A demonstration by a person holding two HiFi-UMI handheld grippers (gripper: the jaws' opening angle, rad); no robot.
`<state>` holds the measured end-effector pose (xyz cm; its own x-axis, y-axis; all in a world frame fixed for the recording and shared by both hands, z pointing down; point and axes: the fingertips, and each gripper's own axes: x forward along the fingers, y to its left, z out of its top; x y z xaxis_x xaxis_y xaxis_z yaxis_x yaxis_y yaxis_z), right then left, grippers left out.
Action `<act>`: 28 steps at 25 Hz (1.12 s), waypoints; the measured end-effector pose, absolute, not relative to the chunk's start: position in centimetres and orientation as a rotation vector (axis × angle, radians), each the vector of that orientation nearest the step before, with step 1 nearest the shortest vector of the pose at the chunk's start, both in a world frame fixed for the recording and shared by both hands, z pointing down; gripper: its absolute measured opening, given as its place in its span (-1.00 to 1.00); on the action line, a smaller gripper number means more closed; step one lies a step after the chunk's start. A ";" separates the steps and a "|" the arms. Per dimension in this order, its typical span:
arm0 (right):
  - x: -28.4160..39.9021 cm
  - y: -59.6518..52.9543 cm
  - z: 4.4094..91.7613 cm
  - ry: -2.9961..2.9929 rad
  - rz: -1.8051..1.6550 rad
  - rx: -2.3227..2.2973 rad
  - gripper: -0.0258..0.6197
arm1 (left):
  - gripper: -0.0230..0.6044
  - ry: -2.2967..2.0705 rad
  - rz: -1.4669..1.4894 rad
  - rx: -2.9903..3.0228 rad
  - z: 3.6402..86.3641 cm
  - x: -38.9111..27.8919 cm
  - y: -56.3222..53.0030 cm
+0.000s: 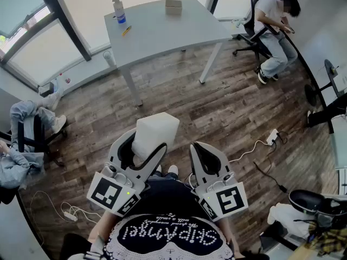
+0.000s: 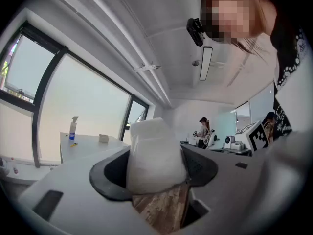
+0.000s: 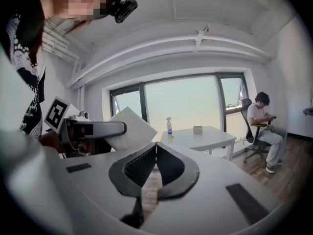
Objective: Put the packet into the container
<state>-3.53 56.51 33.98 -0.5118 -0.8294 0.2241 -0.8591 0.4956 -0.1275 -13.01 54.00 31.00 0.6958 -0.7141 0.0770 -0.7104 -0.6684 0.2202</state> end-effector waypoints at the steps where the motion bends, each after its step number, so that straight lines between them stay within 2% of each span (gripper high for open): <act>1: -3.4 56.5 34.0 -2.603 0.340 1.475 -0.87 | -0.03 -1.135 -0.029 2.672 30.9 -12.8 54.0; 15: -1.3 56.5 34.3 -2.643 0.341 1.406 -0.87 | -0.03 -1.257 -0.028 2.634 31.2 -12.1 54.1; 28: 4.1 56.0 37.2 -2.610 0.525 1.435 -0.87 | -0.03 -1.316 0.022 2.568 32.8 -10.3 53.0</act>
